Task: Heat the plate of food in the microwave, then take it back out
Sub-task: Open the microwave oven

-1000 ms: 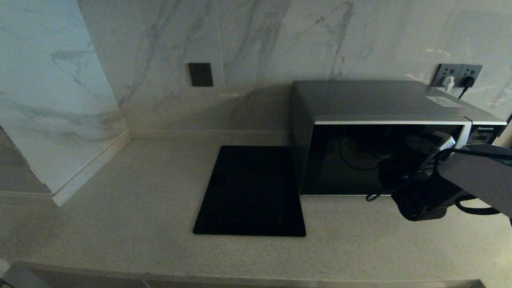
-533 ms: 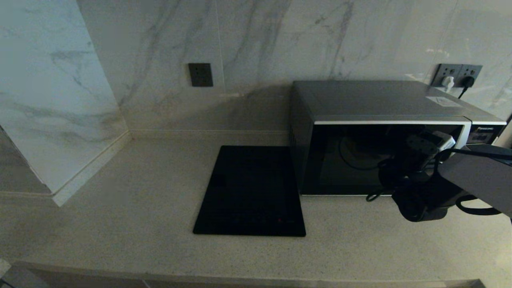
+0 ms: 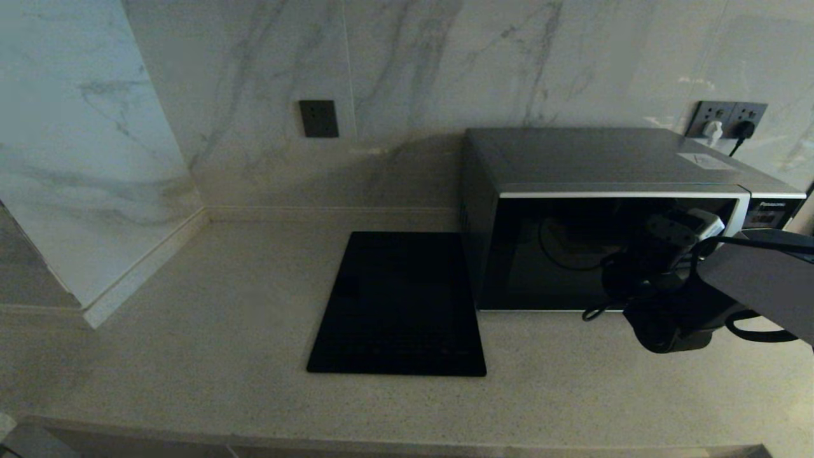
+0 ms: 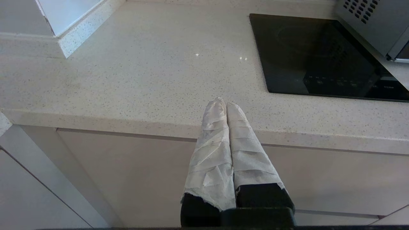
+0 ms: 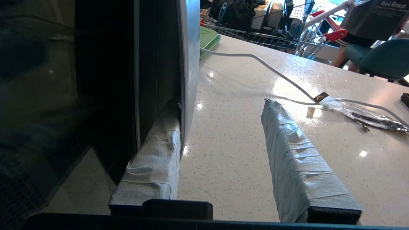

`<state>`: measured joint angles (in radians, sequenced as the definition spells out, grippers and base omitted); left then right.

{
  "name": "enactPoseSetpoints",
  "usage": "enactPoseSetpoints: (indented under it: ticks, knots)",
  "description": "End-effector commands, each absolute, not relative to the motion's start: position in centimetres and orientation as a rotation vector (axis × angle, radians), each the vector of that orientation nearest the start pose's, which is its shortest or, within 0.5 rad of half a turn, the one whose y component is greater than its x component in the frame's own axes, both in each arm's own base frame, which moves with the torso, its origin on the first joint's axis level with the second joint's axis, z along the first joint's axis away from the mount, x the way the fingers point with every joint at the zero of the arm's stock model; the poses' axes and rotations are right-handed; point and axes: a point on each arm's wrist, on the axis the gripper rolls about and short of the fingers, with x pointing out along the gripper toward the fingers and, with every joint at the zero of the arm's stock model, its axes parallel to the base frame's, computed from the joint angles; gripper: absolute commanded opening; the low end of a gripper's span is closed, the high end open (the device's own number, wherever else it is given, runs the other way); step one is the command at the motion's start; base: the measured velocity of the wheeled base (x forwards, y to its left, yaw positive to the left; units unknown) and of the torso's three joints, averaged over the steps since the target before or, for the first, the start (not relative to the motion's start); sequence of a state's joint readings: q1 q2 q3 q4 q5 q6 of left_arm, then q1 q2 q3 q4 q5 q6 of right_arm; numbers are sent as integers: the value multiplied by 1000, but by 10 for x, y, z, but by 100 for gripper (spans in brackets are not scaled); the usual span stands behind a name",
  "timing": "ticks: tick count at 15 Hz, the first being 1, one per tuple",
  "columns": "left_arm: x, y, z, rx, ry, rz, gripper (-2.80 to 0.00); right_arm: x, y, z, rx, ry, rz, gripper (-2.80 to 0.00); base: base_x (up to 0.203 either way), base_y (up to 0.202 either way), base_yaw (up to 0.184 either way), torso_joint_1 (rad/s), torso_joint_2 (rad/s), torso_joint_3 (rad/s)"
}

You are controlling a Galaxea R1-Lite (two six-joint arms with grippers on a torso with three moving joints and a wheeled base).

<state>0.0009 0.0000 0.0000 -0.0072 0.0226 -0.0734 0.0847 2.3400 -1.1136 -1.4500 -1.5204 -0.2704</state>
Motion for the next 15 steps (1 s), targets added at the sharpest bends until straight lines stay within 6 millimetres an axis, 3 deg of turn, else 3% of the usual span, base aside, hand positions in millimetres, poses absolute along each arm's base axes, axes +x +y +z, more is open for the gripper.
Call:
enactPoseSetpoints:
  ticks: [1,15]
  knots:
    - [-23,0,76,-74,-8,24,-280,418,14,96,-39,21,-1443,-280,0,0,0,0,0,0]
    - [-23,0,76,-74,-7,24,-280,411,20,89,-64,43,-1426,-280,0,0,0,0,0,0]
